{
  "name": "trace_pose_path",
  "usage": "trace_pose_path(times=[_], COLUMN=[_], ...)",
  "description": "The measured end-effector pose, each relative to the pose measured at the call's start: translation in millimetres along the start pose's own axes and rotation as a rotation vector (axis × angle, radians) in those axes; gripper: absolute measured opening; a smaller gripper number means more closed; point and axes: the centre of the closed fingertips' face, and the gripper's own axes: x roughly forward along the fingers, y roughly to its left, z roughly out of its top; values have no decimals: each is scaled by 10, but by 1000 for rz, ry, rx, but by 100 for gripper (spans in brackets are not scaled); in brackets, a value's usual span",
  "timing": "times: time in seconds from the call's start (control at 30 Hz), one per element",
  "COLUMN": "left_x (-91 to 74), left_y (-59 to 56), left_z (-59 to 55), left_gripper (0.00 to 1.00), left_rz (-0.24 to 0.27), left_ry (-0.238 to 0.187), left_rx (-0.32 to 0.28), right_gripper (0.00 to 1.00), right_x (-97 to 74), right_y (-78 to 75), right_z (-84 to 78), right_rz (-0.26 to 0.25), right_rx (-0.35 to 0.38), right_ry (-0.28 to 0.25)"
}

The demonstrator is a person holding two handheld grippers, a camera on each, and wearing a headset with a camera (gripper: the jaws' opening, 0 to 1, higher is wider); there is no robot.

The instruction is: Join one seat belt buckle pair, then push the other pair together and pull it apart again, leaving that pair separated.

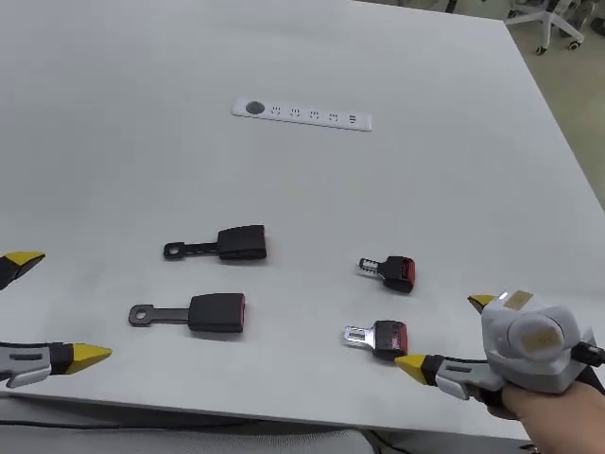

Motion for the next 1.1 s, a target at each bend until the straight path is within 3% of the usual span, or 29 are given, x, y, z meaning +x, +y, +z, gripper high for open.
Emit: trace_pose_path(times=[0.2,0.43,0.6,0.8,0.9,1.1], left_x=[-5,-1,18,-17,-20,-18], left_y=[-2,-36,-90,-10,-6,-36], left_z=[10,29,8,26,15,18], left_gripper=[96,98,99,98,98,98], left_rz=[-1,-14,-31,0,2,-4], left_ry=[-4,-13,4,-11,-10,-9], left_rx=[-2,5,33,10,1,13], right_gripper=[86,98,99,100,100,100], right_x=[-6,14,8,-34,-63,-92], right_y=[18,13,4,-58,-100,-84], right_z=[13,105,203,243,195,40], right_rz=[10,-1,-6,-23,-50,-53], right_rx=[-18,-21,-61,-48,-40,-9], right_ry=[8,17,-4,-44,-42,-30])
